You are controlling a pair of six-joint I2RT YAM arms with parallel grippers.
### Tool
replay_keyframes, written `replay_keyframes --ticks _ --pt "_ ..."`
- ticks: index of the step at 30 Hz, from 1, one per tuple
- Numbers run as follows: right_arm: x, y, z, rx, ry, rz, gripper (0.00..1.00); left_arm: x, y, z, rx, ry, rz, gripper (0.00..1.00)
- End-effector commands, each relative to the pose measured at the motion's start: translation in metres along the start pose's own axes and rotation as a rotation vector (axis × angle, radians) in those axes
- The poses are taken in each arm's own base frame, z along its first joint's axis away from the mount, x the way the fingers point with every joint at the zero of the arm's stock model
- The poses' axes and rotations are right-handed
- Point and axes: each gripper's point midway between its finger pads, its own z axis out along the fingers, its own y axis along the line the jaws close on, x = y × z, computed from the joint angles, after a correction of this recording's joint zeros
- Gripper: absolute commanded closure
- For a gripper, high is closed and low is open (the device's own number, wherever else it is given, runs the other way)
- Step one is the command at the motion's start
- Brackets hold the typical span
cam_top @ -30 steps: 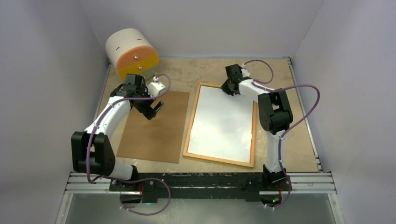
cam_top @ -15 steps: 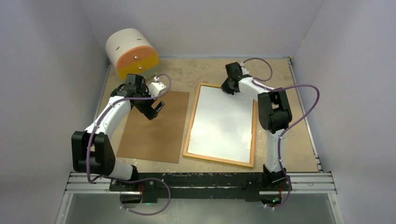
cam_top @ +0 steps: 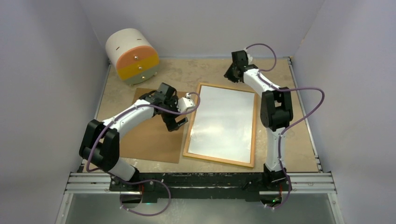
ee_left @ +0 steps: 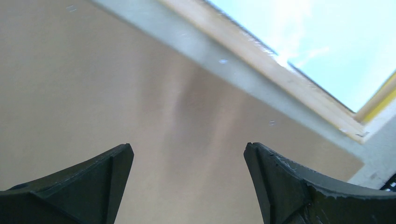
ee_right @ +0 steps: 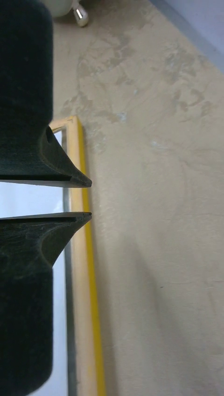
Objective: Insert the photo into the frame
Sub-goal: Adjust the photo frame at the center of the board.
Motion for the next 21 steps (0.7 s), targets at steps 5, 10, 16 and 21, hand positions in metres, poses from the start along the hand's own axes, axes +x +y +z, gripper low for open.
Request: replay_keyframes --ticks 5,10,16,21 --pt "0.009 -0.008 0.024 0.001 0.063 -0.039 0.74 0.007 -0.063 0.020 0.090 0.038 0.149 0.00" --pt "0.024 -0.019 0.026 0.010 0.090 -0.035 0.76 0.014 -0.096 0.033 0.118 0.058 0.182 0.00" --pt "0.028 -0.024 0.020 0.017 0.092 -0.024 0.78 0.018 -0.105 0.045 0.108 0.074 0.174 0.00" --pt "0.024 -0.027 0.014 0.025 0.062 -0.019 0.79 0.021 -0.104 0.053 0.082 0.079 0.172 0.00"
